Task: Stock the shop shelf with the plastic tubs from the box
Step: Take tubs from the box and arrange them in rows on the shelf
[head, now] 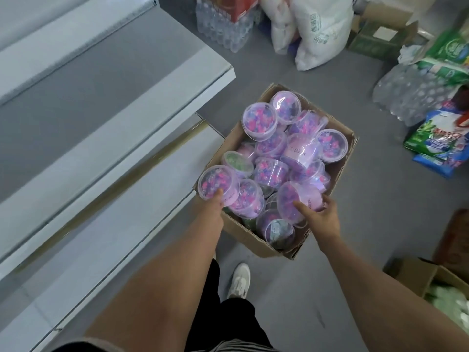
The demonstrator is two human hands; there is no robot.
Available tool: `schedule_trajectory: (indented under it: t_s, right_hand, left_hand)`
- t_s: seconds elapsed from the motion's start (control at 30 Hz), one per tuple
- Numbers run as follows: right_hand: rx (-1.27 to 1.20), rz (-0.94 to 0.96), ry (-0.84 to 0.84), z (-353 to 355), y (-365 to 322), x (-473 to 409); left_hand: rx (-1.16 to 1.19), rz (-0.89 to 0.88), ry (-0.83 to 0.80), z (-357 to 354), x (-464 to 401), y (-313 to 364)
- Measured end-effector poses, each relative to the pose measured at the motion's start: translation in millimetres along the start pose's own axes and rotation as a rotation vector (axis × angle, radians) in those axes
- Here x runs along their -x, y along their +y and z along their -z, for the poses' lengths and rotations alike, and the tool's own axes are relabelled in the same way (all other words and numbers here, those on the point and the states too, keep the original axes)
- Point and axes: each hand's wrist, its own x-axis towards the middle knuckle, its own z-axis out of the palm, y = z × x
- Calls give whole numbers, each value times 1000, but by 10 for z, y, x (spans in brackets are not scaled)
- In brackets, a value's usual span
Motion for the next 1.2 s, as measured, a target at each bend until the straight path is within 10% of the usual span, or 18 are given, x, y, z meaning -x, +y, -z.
schedule_trajectory:
  t_s: [0.57,1.2]
  right_hand:
    - [-454,-168,-469,227,-946,578]
    - [-530,455,-1007,-182,-3526,2780]
  left_hand:
    - [309,-35,-292,450,797,493]
    - [656,-653,-230,2634,3053,1913]
